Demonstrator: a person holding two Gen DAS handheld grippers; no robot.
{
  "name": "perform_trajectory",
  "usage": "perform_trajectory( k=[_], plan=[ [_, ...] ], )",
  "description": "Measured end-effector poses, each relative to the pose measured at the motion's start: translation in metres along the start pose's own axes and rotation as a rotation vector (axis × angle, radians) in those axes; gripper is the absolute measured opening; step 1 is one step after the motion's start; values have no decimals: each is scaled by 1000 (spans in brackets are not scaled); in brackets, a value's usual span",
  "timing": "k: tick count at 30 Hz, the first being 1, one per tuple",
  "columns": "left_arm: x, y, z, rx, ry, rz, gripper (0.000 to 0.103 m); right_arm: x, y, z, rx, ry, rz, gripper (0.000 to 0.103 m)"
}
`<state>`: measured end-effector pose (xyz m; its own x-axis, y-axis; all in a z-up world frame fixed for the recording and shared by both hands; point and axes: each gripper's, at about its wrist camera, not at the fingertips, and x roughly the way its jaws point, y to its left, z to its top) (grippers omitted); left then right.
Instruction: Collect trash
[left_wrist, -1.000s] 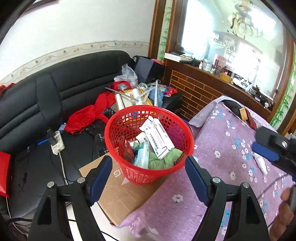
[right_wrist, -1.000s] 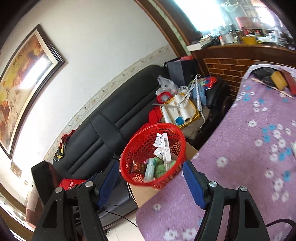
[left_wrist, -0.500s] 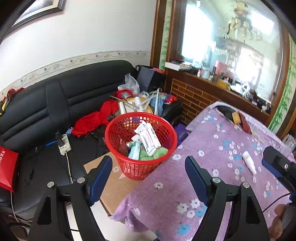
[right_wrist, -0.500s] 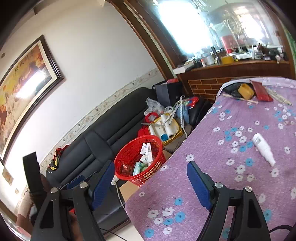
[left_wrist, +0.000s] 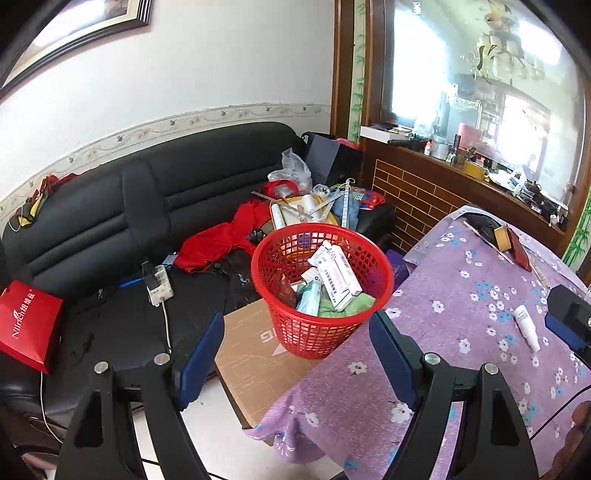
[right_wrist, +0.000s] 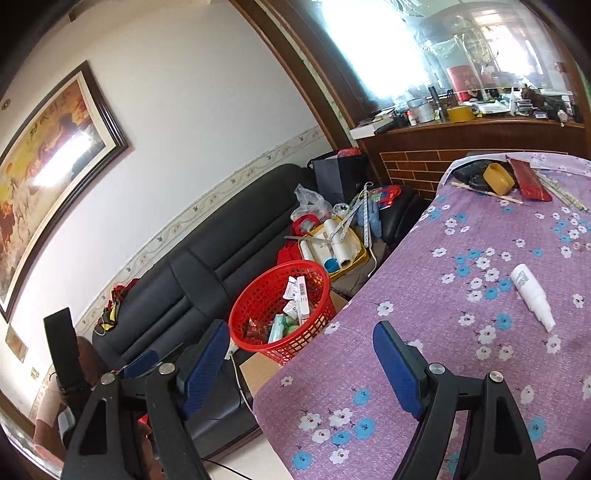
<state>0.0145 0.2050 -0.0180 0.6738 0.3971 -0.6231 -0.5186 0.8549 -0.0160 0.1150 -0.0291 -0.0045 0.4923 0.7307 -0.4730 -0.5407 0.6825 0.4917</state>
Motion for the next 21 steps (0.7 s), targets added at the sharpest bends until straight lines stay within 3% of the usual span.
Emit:
perform_trajectory(
  k=[6, 13, 21],
  plan=[
    [6, 5, 1, -1, 6, 10, 81, 9, 3, 3, -3, 19, -4, 83],
    [10, 14, 0, -19, -2, 73, 81, 13, 11, 7, -16, 14, -18, 83],
    [13, 16, -1, -8, 6, 66, 81, 20, 21, 9, -49, 21, -36, 83]
  ],
)
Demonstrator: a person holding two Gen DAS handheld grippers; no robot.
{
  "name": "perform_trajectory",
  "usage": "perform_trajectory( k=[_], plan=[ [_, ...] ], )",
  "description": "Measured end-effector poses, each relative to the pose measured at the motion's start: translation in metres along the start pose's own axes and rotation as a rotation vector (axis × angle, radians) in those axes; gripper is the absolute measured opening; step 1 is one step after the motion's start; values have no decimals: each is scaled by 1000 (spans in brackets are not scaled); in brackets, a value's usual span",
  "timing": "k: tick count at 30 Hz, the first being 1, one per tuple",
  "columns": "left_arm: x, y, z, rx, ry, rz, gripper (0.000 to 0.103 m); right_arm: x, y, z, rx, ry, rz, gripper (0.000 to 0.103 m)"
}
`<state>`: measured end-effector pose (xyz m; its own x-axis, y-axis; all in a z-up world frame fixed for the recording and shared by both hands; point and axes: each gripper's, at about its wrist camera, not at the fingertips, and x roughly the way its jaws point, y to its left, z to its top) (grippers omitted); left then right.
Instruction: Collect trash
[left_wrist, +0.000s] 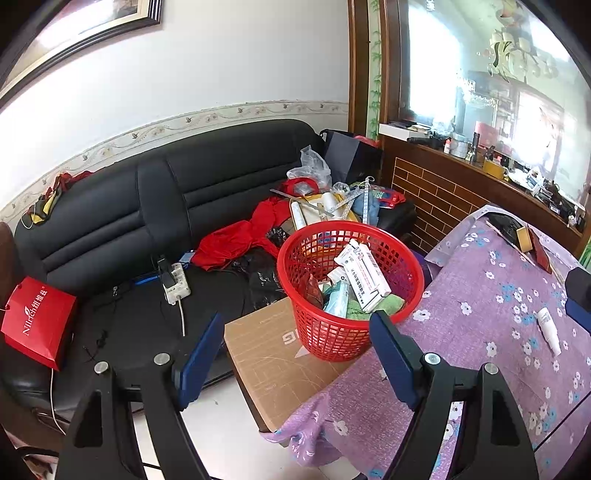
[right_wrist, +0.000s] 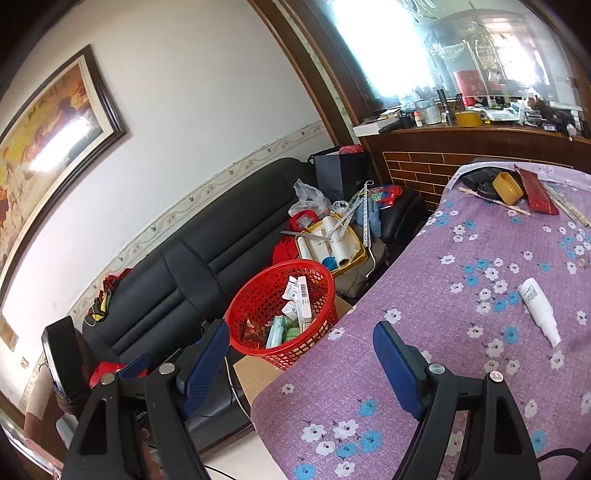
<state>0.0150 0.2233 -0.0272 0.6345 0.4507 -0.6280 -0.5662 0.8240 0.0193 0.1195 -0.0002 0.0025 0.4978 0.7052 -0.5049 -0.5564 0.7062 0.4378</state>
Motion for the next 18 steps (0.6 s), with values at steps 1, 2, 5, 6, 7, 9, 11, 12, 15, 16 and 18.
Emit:
perform_trajectory(
  k=[1, 2, 5, 6, 7, 9, 11, 12, 15, 16, 18],
  plan=[
    [1, 0, 0, -1, 3, -1, 81, 1, 1, 0, -3, 0, 0, 83],
    [1, 1, 0, -2, 5, -3, 81, 1, 2, 0, -6, 1, -1, 83],
    [3, 3, -1, -4, 10, -5, 81, 3, 3, 1, -8, 3, 0, 83],
    [4, 3, -1, -3, 11, -6, 81, 4, 3, 1, -7, 5, 0, 83],
    [4, 4, -1, -4, 12, -7, 81, 5, 3, 1, -7, 7, 0, 83],
    [4, 4, -1, -4, 11, -8, 81, 6, 4, 1, -7, 10, 0, 83],
    [4, 4, -1, -6, 11, -8, 81, 7, 4, 1, -10, 12, 0, 83],
    [4, 5, -1, -7, 12, -9, 81, 7, 4, 1, -10, 12, 0, 83],
    [4, 5, -1, -9, 15, -13, 81, 8, 5, 1, -12, 14, 1, 83],
    [5, 5, -1, -8, 15, -12, 81, 8, 5, 1, -12, 13, 0, 83],
    [6, 5, -1, -10, 21, -19, 81, 8, 5, 1, -12, 13, 1, 83]
  ],
)
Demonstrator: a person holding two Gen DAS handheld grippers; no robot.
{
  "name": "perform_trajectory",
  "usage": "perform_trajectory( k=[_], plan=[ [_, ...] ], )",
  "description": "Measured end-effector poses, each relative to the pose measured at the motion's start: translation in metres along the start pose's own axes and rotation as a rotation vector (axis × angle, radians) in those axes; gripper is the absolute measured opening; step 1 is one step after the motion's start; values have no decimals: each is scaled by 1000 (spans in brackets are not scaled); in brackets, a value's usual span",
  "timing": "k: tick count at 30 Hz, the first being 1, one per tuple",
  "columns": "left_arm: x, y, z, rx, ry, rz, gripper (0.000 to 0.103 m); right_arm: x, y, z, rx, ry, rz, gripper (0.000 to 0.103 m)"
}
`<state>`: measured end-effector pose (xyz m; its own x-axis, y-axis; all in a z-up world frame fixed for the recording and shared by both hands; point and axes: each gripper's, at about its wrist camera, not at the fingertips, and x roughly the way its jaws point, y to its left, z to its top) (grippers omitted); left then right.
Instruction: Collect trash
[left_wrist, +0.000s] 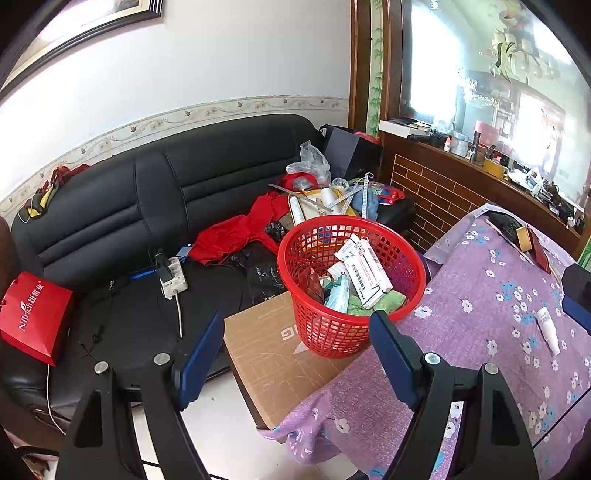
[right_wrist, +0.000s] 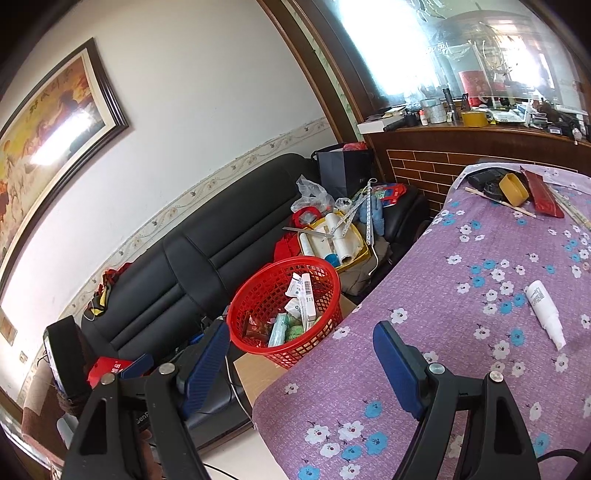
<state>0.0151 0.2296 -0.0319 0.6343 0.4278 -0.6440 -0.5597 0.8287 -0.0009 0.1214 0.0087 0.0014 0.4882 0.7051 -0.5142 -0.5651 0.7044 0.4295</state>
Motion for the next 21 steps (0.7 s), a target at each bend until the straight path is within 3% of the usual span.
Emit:
perform_trajectory(
  k=[8, 15, 21],
  plan=[
    [-2, 1, 0, -11, 0, -42, 81, 0, 4, 0, -17, -9, -11, 83],
    [2, 2, 6, -26, 50, -21, 81, 0, 8, 2, -46, -14, -12, 83],
    [0, 8, 7, -43, 48, 7, 81, -1, 11, 3, -59, -13, -6, 83]
  ],
)
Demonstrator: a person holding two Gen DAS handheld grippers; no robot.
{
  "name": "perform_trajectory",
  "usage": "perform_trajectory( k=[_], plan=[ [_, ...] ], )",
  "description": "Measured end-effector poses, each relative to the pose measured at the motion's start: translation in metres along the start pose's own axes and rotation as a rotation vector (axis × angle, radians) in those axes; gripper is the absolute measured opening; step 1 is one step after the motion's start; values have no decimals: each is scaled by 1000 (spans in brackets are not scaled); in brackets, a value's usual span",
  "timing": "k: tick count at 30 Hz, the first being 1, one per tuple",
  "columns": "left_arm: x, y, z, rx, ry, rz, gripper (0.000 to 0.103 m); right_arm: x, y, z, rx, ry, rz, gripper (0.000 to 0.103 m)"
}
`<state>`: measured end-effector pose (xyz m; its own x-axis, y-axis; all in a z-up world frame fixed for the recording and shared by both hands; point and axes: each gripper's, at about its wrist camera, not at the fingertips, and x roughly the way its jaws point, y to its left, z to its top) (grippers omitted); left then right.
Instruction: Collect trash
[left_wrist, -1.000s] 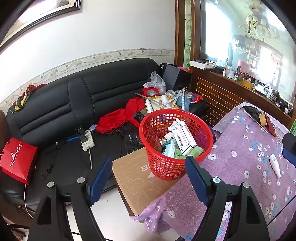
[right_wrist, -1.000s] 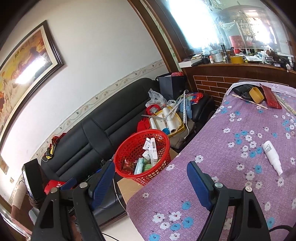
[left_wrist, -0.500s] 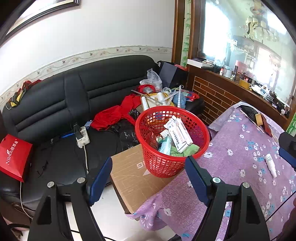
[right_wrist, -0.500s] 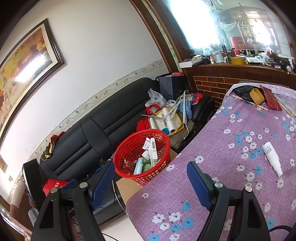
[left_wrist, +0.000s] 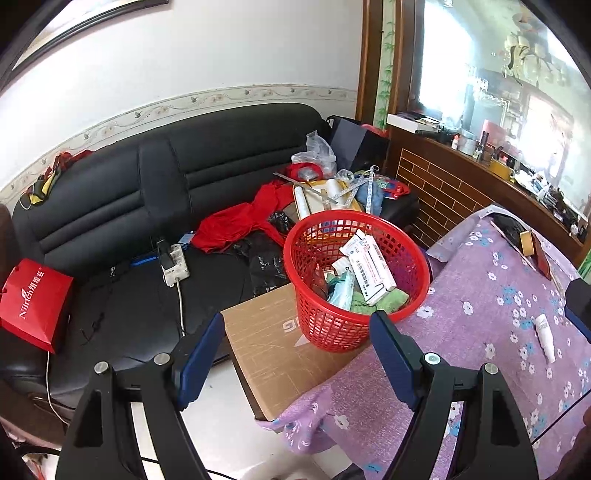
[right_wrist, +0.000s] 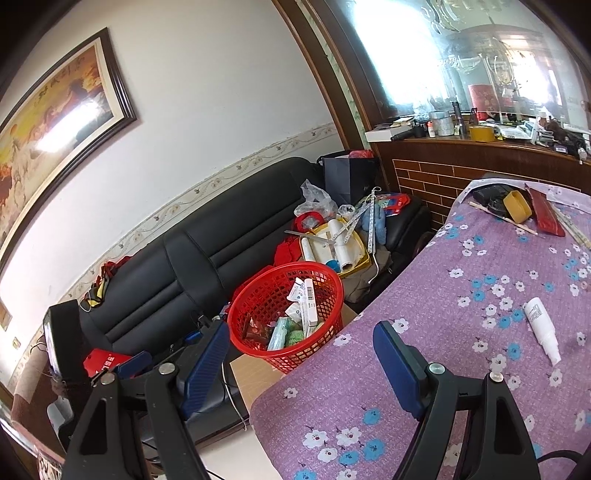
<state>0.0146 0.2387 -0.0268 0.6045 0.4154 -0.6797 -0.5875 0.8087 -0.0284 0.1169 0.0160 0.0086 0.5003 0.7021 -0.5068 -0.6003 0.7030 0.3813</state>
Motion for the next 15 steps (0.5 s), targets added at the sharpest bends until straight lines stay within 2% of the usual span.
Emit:
perform_trajectory(
  k=[15],
  plan=[
    [1, 4, -3, 12, 3, 0, 81, 5, 13, -1, -37, 17, -4, 83]
  ],
)
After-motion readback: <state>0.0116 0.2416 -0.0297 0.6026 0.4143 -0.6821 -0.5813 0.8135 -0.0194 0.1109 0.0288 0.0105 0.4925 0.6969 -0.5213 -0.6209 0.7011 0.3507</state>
